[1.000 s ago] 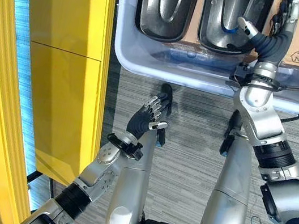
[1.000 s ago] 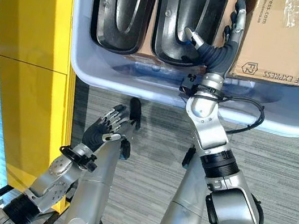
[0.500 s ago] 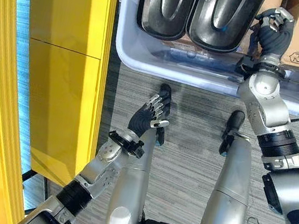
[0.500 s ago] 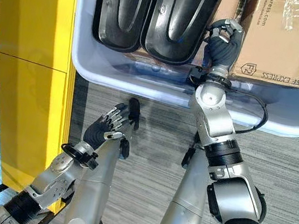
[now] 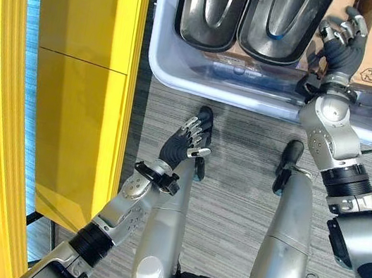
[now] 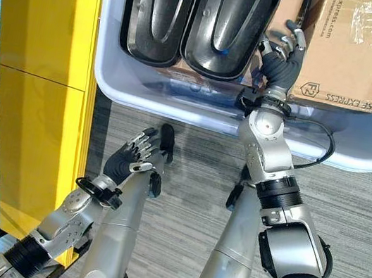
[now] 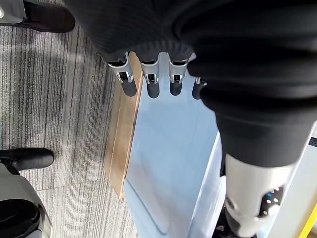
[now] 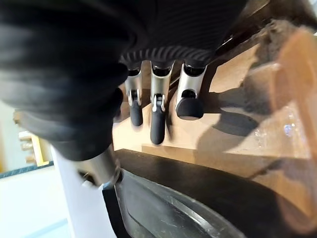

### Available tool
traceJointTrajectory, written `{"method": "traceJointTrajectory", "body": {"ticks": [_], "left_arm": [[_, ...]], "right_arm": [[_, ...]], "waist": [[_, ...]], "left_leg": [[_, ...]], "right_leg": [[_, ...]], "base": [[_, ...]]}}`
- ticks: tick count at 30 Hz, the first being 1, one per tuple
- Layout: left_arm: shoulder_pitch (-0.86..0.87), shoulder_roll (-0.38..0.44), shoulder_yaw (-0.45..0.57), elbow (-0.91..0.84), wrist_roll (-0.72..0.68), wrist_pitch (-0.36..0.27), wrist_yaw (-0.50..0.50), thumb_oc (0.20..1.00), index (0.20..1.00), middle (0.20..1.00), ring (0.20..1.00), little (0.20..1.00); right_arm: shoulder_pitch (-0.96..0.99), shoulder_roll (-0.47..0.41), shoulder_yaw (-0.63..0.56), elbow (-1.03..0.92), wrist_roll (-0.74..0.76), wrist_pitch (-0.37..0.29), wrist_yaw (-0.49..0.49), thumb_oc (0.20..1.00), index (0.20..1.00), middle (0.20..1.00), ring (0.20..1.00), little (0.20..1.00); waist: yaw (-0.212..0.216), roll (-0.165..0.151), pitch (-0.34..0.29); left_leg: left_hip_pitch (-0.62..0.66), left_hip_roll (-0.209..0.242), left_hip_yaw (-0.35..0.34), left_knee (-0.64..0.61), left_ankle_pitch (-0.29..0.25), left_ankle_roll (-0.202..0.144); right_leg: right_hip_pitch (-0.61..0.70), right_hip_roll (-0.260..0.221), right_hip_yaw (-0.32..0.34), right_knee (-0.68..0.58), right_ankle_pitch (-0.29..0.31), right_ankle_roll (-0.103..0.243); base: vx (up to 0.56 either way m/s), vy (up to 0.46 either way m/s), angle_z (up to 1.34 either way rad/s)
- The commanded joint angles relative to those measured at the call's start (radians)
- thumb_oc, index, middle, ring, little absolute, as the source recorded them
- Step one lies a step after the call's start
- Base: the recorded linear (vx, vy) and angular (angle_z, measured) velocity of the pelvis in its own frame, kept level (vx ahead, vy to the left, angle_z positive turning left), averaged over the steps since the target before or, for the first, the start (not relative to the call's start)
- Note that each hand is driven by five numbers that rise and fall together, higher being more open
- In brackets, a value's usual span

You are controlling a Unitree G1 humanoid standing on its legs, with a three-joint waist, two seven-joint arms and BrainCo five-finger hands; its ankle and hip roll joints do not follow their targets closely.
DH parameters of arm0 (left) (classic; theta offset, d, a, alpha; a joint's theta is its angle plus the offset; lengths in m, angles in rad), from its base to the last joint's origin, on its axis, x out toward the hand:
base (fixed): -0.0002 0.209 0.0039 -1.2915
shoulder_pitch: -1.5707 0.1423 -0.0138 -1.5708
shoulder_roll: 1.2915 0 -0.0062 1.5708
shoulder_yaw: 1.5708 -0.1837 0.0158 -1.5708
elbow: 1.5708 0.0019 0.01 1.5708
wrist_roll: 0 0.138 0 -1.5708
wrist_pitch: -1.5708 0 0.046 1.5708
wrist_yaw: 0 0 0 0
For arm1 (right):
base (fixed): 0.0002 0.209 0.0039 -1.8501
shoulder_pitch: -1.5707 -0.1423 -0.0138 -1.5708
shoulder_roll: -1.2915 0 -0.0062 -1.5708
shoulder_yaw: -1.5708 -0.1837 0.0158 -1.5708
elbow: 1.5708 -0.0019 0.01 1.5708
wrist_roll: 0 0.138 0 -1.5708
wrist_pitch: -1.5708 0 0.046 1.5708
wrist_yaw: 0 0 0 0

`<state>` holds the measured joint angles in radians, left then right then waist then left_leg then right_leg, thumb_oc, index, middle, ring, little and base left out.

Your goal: Move parts from the plastic box to the shelf.

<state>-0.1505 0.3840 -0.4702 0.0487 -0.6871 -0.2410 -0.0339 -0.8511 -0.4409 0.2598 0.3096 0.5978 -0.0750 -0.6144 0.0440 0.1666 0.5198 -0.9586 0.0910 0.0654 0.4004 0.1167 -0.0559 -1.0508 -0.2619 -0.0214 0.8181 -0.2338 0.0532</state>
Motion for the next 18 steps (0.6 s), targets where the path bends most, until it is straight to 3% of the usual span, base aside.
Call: {"method": "traceJointTrajectory", "body": {"ticks": [1,4,6,9,14,18], "left_arm": [[0.006,0.020,0.000,-0.085,-0.013,-0.022,0.005,1.000,1.000,1.000,1.000,1.000],[0.005,0.022,0.007,-0.083,-0.024,-0.025,-0.003,1.000,1.000,1.000,1.000,1.000],[-0.005,0.029,0.018,-0.080,-0.041,-0.022,-0.005,1.000,1.000,1.000,1.000,1.000],[-0.018,0.034,0.019,-0.081,-0.056,-0.018,-0.002,1.000,1.000,1.000,1.000,1.000],[-0.045,0.039,0.018,-0.088,-0.078,0.003,0.033,1.000,1.000,1.000,1.000,1.000],[-0.074,0.044,0.015,-0.080,-0.095,0.018,0.061,1.000,1.000,1.000,1.000,1.000]], "right_arm": [[0.101,0.015,0.013,0.010,-0.002,0.011,0.014,1.000,1.000,1.000,1.000,1.000],[0.112,0.022,0.023,0.024,-0.015,0.019,0.001,1.000,1.000,1.000,1.000,1.000],[0.116,0.030,0.033,0.077,-0.033,0.077,0.017,1.000,1.000,1.000,1.000,1.000],[0.106,0.031,0.043,0.132,-0.046,0.086,0.014,1.000,1.000,1.000,1.000,1.000],[0.060,0.017,0.064,0.242,-0.069,0.158,0.030,1.000,1.000,1.000,1.000,1.000],[-0.015,-0.011,0.108,0.355,-0.205,0.260,-0.056,1.000,1.000,1.000,1.000,1.000]], "waist": [[-0.004,0.028,0.000],[-0.004,0.017,0.000],[0.001,-0.008,0.000],[0.008,-0.025,0.000],[0.025,-0.055,0.000],[0.045,-0.092,0.000]], "left_leg": [[0.015,-0.056,0.066,0.174,-0.266,0.061],[0.038,-0.057,0.066,0.164,-0.266,0.060],[0.071,-0.055,0.060,0.152,-0.268,0.061],[0.098,-0.053,0.056,0.138,-0.267,0.062],[0.140,-0.049,0.041,0.111,-0.261,0.060],[0.146,-0.042,0.027,0.105,-0.261,0.060]], "right_leg": [[0.051,0.066,-0.024,-0.149,0.080,-0.023],[0.083,0.064,-0.031,-0.177,0.089,-0.021],[0.134,0.059,-0.048,-0.219,0.110,-0.012],[0.173,0.056,-0.061,-0.260,0.130,-0.002],[0.239,0.056,-0.085,-0.329,0.161,0.015],[0.274,0.057,-0.112,-0.362,0.180,0.025]], "base": [[0.00,0.058,0.00],[-0.01,0.065,0.01],[0.00,0.076,0.04],[0.01,0.039,0.04],[0.02,0.031,-0.02],[0.02,0.018,0.03]]}}
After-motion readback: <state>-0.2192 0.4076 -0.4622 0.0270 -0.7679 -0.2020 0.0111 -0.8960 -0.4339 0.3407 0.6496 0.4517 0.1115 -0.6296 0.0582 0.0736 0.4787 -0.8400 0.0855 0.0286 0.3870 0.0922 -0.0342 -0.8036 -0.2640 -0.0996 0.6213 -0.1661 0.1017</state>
